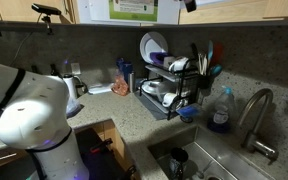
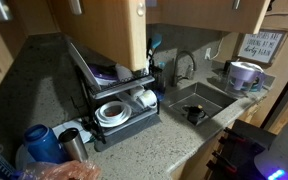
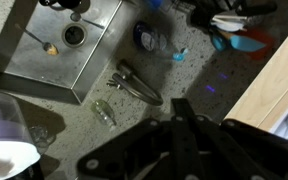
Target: Close the open upper cabinet doors
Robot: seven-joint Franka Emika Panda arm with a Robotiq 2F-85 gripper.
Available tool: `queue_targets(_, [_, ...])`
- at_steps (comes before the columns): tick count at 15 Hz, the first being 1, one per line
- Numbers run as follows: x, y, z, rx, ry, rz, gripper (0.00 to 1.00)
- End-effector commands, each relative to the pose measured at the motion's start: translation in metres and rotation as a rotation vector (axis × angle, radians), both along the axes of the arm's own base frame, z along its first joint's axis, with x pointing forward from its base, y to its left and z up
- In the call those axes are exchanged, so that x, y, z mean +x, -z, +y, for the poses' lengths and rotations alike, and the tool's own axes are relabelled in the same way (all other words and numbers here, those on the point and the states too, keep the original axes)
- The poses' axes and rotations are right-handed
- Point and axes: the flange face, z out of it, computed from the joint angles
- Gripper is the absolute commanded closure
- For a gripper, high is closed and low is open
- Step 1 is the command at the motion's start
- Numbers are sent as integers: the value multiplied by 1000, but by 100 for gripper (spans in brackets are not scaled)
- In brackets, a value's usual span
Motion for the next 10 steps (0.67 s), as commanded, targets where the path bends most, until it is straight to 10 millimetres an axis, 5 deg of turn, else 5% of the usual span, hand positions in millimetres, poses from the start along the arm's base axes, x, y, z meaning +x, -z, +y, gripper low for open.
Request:
queue_targets(1, [-10,-6,28,26,-195,22,99])
queue_targets(10, [-59,-6,81,19,-559,114,99])
